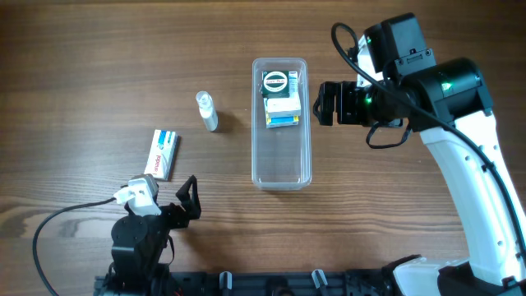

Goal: Pack container

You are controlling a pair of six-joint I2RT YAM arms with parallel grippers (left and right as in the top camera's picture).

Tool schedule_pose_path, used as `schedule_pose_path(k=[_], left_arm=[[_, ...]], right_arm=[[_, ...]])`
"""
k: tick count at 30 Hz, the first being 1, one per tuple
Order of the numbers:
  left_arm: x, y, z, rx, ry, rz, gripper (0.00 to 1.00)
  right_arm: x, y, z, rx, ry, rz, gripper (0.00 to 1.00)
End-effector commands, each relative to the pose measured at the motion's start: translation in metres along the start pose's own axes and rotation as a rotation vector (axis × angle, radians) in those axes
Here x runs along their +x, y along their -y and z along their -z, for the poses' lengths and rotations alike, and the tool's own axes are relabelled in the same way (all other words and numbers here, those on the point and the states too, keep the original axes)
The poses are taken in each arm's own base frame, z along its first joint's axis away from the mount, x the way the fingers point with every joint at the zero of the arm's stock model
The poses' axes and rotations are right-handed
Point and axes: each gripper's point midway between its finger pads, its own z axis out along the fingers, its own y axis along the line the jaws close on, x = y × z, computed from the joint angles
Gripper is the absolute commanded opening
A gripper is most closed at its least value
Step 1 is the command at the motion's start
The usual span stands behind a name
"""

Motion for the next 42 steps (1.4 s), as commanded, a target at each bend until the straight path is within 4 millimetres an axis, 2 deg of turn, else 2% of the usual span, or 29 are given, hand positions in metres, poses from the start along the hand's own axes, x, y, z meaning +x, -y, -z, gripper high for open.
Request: schedule_pose_path(k=[1, 4, 7, 10, 12, 15, 17, 20, 23, 26, 30, 36, 39, 41, 42], left_arm=[[-0.002, -0.001, 0.000, -0.005, 0.012, -0.016, 1.00], [-0.002, -0.001, 0.000, -0.005, 0.012, -0.016, 1.00], [-0.002, -0.001, 0.000, -0.005, 0.012, -0.016, 1.00], [-0.002, -0.001, 0.000, -0.005, 0.012, -0.016, 1.00], [-0.002, -0.001, 0.000, -0.005, 0.012, -0.016, 1.00], [-0.002, -0.001, 0.000, -0.005, 0.011, -0.016, 1.00], [-0.002, -0.001, 0.000, -0.005, 0.012, -0.016, 1.00], [-0.002, -0.001, 0.000, -0.005, 0.012, -0.016, 1.00], [-0.002, -0.001, 0.000, -0.005, 0.012, -0.016, 1.00], [-0.002, -0.001, 0.000, -0.005, 0.012, -0.016, 1.00], [-0.002, -0.001, 0.000, -0.005, 0.012, -0.016, 1.00], [-0.002, 0.000, 0.000, 0.003, 0.010, 0.021, 1.00], [-0.006, 0.002, 0.000, 0.011, 0.029, 0.019, 1.00], [-0.013, 0.013, 0.001, 0.069, 0.049, 0.014, 1.00], [-0.018, 0.027, 0.003, 0.146, 0.064, 0.005, 1.00]], right_arm=[[-0.002, -0.004, 0.002, -0.018, 0.006, 0.004, 1.00], [-0.002, -0.003, 0.001, -0.009, 0.008, 0.009, 1.00], [-0.010, 0.021, 0.008, 0.129, 0.072, 0.021, 1.00], [-0.007, 0.019, 0.033, 0.111, 0.143, 0.034, 1.00], [-0.002, 0.018, 0.058, 0.088, 0.210, 0.039, 1.00], [0.003, 0.017, 0.076, 0.071, 0.259, 0.042, 1.00], [0.003, 0.017, 0.075, 0.072, 0.258, 0.042, 1.00], [0.000, 0.018, 0.062, 0.084, 0.222, 0.039, 1.00], [-0.007, 0.027, 0.048, 0.112, 0.184, 0.010, 1.00], [-0.011, 0.039, 0.047, 0.131, 0.184, -0.026, 1.00], [-0.011, 0.043, 0.053, 0.132, 0.203, -0.038, 1.00], [0.001, 0.039, 0.093, 0.098, 0.316, -0.028, 1.00], [0.004, 0.039, 0.102, 0.091, 0.341, -0.026, 1.00], [0.004, 0.039, 0.100, 0.092, 0.336, -0.026, 1.00], [0.003, 0.039, 0.097, 0.094, 0.329, -0.027, 1.00]])
